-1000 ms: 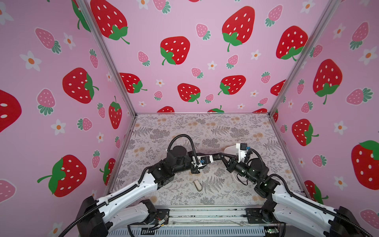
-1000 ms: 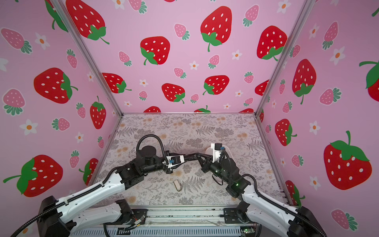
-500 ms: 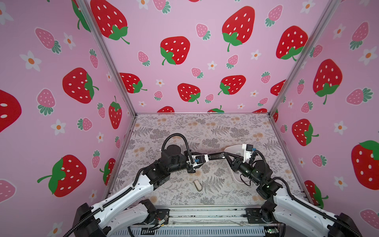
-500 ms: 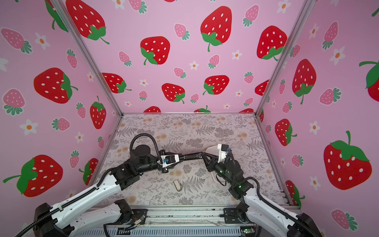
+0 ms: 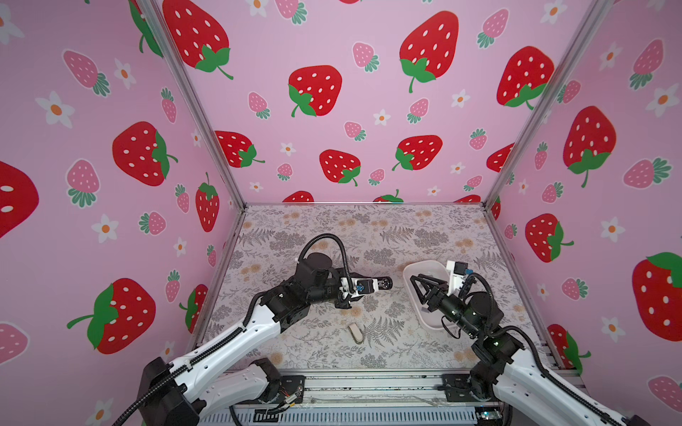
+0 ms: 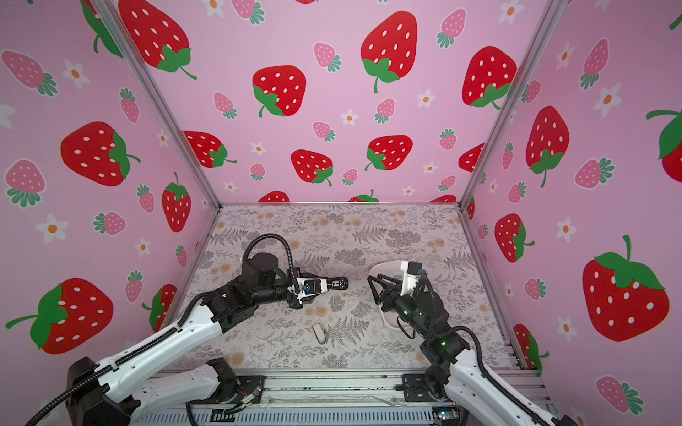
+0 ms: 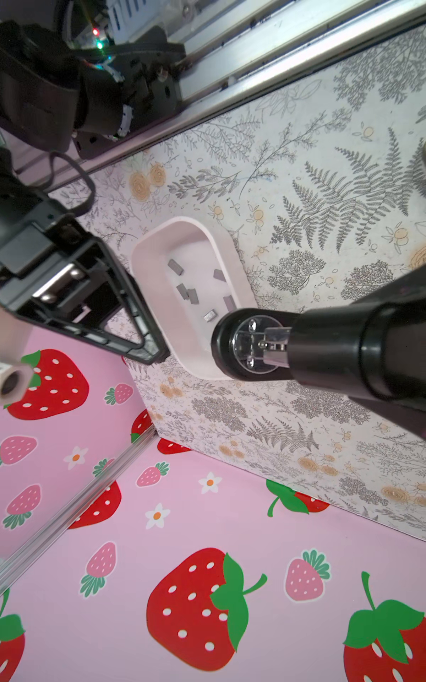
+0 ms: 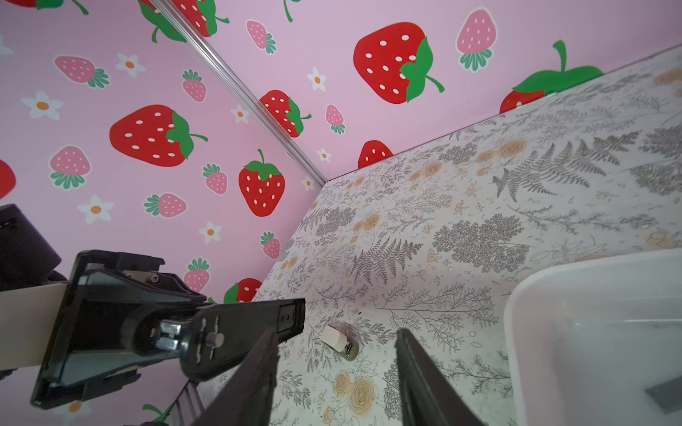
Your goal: Load the staples into the stapler
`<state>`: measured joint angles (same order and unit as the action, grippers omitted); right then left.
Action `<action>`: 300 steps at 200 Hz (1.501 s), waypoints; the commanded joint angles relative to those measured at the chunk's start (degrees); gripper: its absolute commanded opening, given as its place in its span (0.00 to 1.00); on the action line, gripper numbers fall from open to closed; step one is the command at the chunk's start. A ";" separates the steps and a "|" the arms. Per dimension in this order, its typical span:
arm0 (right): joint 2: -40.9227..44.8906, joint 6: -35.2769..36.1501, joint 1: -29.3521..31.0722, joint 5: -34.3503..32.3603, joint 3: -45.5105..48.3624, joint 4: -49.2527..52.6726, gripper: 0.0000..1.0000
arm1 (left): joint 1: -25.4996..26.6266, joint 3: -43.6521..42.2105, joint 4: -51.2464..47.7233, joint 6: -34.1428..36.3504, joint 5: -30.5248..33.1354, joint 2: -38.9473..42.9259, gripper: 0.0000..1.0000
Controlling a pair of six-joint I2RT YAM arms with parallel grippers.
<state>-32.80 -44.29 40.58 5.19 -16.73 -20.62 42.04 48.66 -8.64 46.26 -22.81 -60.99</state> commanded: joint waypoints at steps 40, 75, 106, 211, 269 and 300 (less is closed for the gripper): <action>11.29 18.38 -0.23 8.91 -5.96 1.11 0.67 | -0.20 7.91 -9.40 8.77 -6.73 -1.32 0.00; 7.90 24.18 0.33 19.77 -9.12 0.41 0.69 | -0.21 11.48 -16.38 13.30 -9.05 -2.41 0.00; 5.13 27.95 1.41 23.28 -8.58 0.21 0.69 | -0.22 14.16 -20.48 15.03 -11.81 -3.24 0.00; -3.80 34.10 10.09 25.71 -9.26 -0.53 0.64 | -0.32 20.49 -28.21 13.49 -12.82 -9.39 0.00; -12.86 36.97 14.43 17.11 -10.85 -0.56 0.57 | -0.34 20.77 -28.26 12.45 -13.23 -9.46 0.00; -17.45 37.59 15.15 15.62 -11.92 -1.00 0.48 | -0.31 21.64 -29.71 12.88 -14.28 -10.11 0.00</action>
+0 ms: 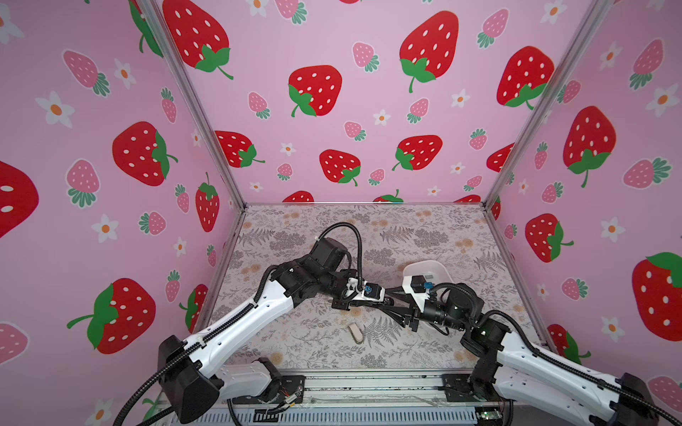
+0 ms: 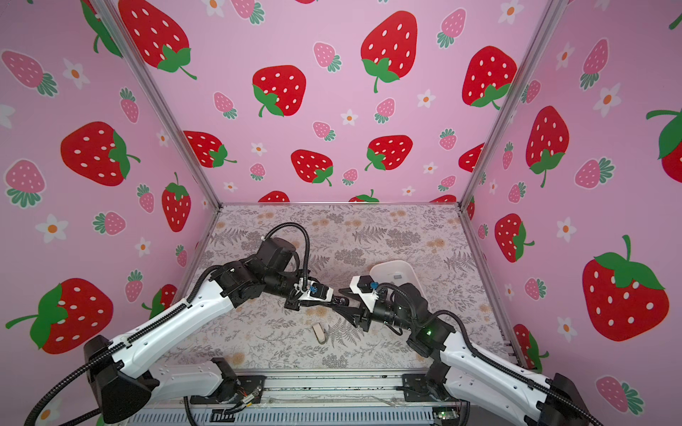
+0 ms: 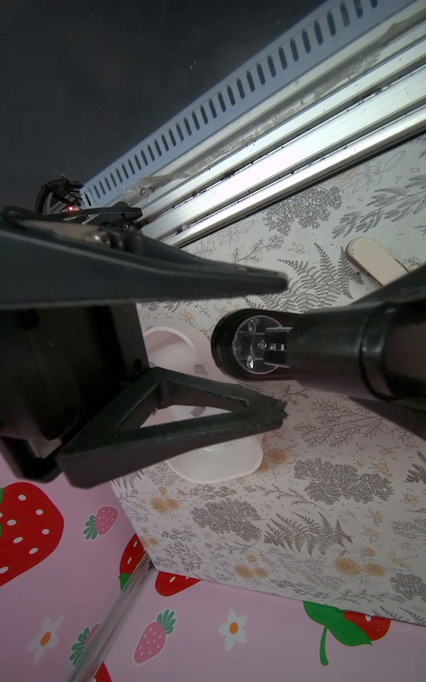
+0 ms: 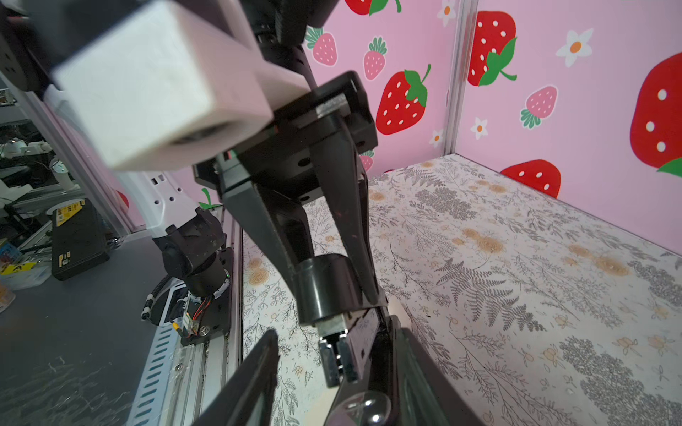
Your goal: Load the staples into the stapler
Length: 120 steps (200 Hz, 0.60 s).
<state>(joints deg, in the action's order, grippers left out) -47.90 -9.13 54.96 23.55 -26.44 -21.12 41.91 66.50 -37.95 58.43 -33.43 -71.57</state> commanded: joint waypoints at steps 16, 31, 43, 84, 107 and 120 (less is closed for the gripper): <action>-3.86 2.86 1.07 -3.37 -2.35 -0.41 0.41 | -0.17 3.94 -0.62 0.89 -3.63 0.53 0.00; -5.82 3.05 1.27 -4.79 -1.79 -0.65 0.39 | -0.32 4.11 -0.80 0.88 -3.55 0.55 0.00; -6.62 3.24 1.32 -5.39 -1.11 -0.95 0.36 | -0.66 4.72 -1.32 0.88 -4.02 0.40 0.00; -8.50 2.75 1.73 -5.78 3.74 -5.04 0.35 | -3.68 7.24 -2.58 -1.74 -9.27 0.29 0.00; -8.52 2.95 2.00 -5.80 5.01 -6.02 0.35 | -4.06 7.06 -2.45 -2.09 -10.42 0.79 0.00; -8.61 3.32 2.16 -5.80 5.36 -6.03 0.36 | -4.29 6.94 -2.44 -2.27 -10.56 1.28 0.00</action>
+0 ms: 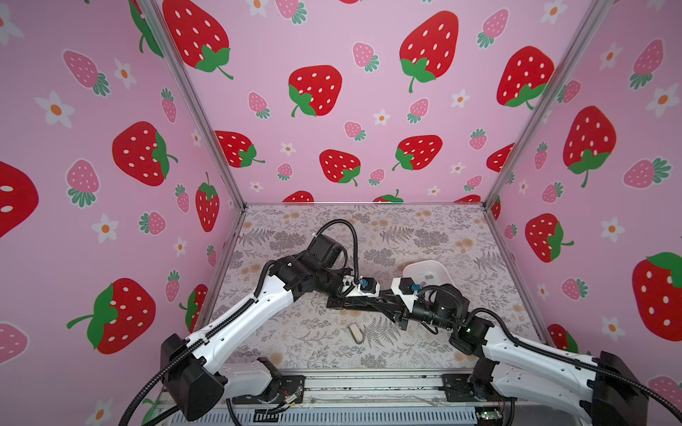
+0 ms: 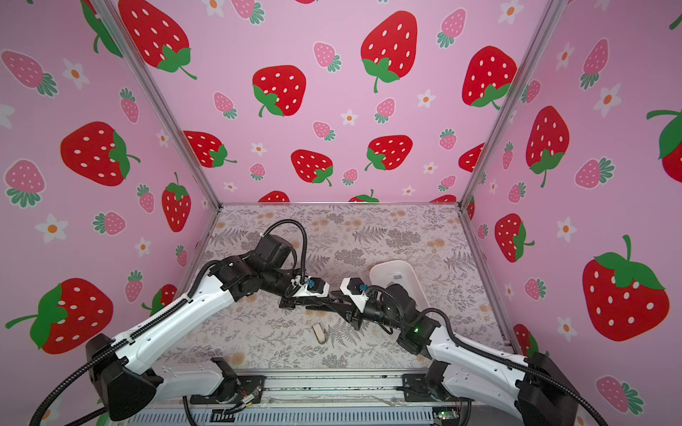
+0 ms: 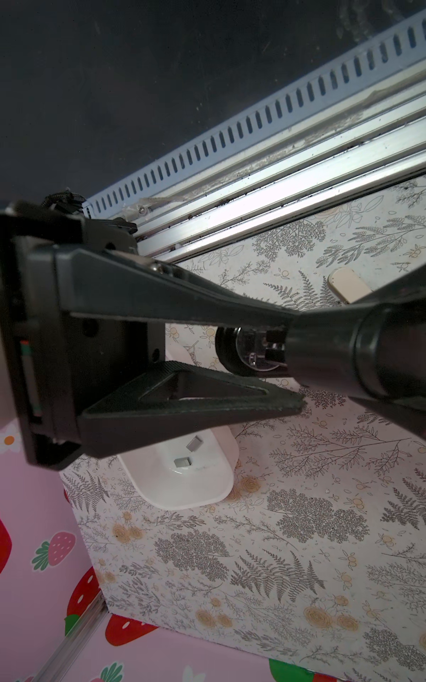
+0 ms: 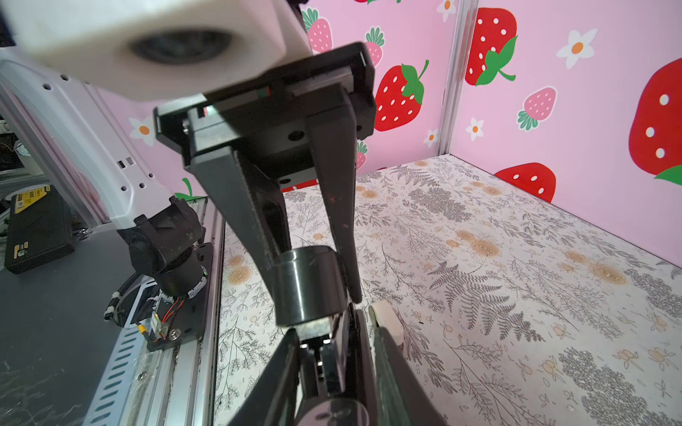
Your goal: Load the staples into the stapler
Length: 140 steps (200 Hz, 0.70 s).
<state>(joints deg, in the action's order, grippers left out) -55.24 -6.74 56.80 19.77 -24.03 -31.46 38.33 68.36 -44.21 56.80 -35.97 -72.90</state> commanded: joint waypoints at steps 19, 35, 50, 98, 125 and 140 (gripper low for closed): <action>-1.78 1.44 0.51 -1.91 3.20 4.30 0.36 | -1.14 4.90 3.78 -0.90 -8.23 3.41 0.00; -2.30 1.95 0.68 -1.50 3.37 4.28 0.36 | -1.75 4.61 3.75 -0.89 -8.80 4.31 0.00; -2.58 2.30 0.77 -1.01 3.38 4.30 0.36 | -2.50 4.23 3.76 -0.72 -9.57 5.11 0.00; -2.35 2.54 1.21 0.47 3.43 3.48 0.41 | -3.81 3.10 4.27 -0.34 -12.25 6.50 0.00; -4.25 2.26 2.66 -0.80 1.79 2.48 0.41 | -3.83 3.01 4.34 0.01 -13.24 6.02 0.00; -5.87 2.39 3.61 -2.07 0.55 2.11 0.41 | -3.78 2.94 4.24 0.15 -13.21 5.74 0.00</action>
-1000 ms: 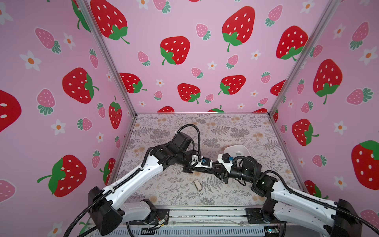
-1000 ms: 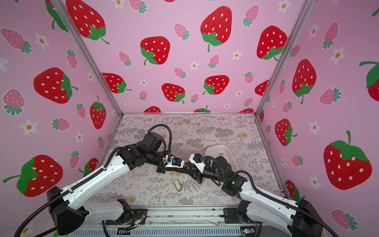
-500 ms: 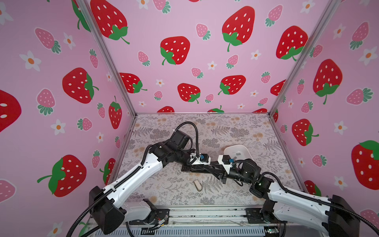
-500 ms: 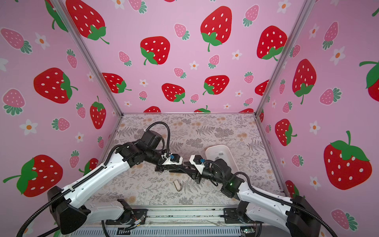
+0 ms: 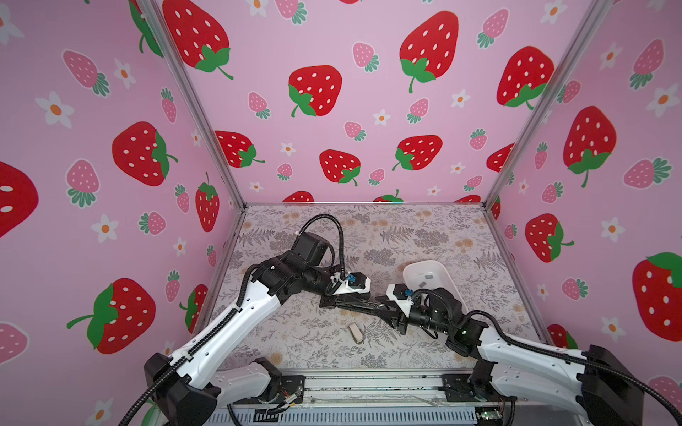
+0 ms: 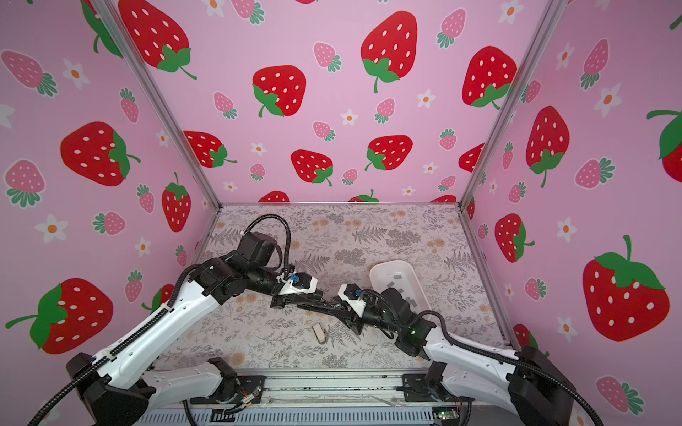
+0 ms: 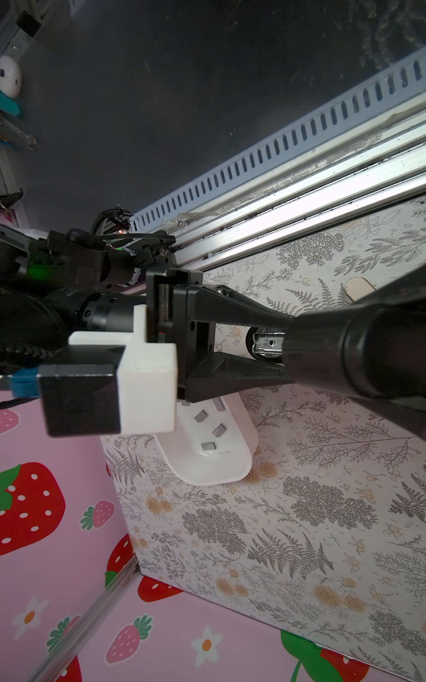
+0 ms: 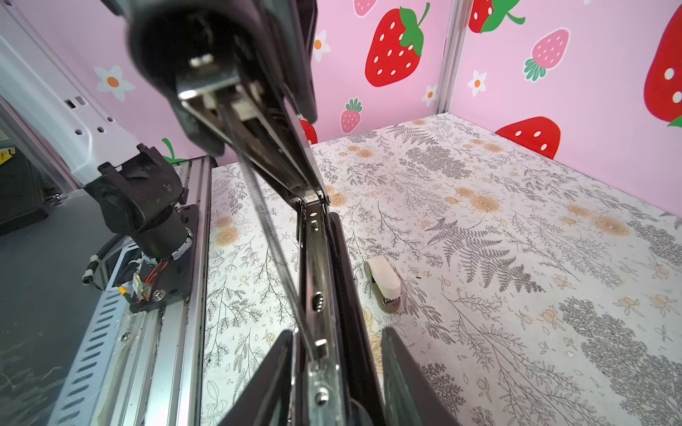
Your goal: Load the staples into the stapler
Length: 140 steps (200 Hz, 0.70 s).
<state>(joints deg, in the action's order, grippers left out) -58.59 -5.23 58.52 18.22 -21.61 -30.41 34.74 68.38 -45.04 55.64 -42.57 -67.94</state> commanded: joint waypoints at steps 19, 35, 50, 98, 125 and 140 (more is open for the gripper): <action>-4.53 0.84 2.72 -1.63 -3.31 0.71 0.41 | -0.20 2.90 4.96 1.40 -6.48 0.62 0.00; -6.19 0.84 3.18 -2.38 -4.39 0.28 0.42 | -0.21 3.07 5.22 1.37 -6.48 0.42 0.00; -6.78 0.75 3.40 -2.42 -4.67 -0.63 0.43 | -0.21 3.12 5.18 1.38 -6.56 0.44 0.00; -6.23 0.05 3.35 -1.80 -4.67 -3.46 0.43 | -0.22 2.79 5.18 1.62 -6.91 0.42 0.00; -6.95 -0.44 3.46 -1.34 -5.17 -4.10 0.45 | -0.27 2.73 5.20 1.68 -7.13 0.62 0.00; -7.69 -0.56 3.53 -1.91 -5.36 -4.21 0.45 | -0.20 2.55 5.19 1.82 -7.34 0.79 0.00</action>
<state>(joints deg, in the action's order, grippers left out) -64.99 -5.87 61.39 15.62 -25.26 -33.23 34.63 68.38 -44.38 55.75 -44.18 -67.99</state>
